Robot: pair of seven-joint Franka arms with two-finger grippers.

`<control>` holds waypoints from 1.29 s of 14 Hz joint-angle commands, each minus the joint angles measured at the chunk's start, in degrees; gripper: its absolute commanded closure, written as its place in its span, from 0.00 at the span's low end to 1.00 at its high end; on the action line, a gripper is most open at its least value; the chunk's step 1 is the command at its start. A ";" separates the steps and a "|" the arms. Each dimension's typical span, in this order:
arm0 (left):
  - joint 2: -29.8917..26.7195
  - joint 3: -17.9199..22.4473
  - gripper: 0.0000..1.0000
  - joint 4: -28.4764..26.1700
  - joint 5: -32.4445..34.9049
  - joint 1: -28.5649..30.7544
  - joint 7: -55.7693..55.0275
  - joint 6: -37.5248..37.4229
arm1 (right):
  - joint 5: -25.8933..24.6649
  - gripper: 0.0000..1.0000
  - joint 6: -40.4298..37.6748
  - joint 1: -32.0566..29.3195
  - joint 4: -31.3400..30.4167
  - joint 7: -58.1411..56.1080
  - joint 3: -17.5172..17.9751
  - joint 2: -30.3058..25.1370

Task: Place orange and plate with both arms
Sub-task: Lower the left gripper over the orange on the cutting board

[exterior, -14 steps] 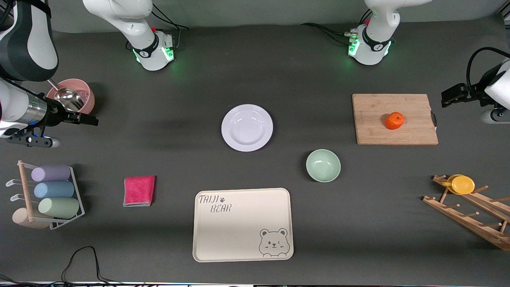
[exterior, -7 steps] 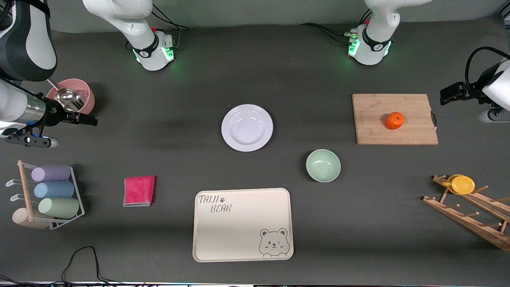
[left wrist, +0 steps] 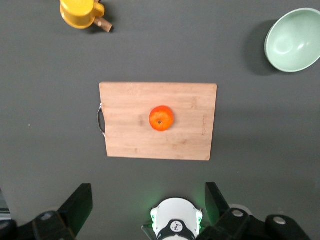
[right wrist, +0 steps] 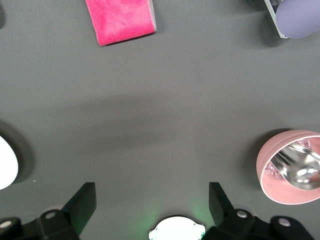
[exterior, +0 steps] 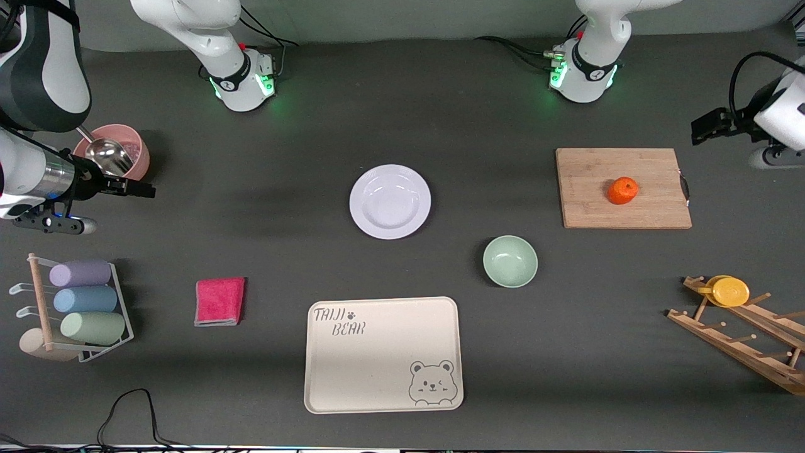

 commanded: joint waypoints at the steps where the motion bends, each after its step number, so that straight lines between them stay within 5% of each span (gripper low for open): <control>1: -12.63 -0.02 0.00 -13.12 -0.04 0.77 0.78 2.96 | 0.63 0.00 -1.36 0.03 1.48 0.37 0.01 0.89; 5: -22.25 -0.02 0.00 -30.37 0.05 0.68 0.78 11.74 | 0.63 0.00 -1.36 0.65 1.48 0.37 0.36 2.11; 12: -19.45 -0.11 0.00 -48.39 0.05 0.68 0.87 34.22 | 0.72 0.00 -0.84 3.99 1.40 -0.07 0.28 6.16; 18: -10.40 -0.02 0.00 -53.68 0.05 0.85 0.87 49.52 | 0.72 0.00 -0.84 4.52 1.31 0.81 0.10 4.15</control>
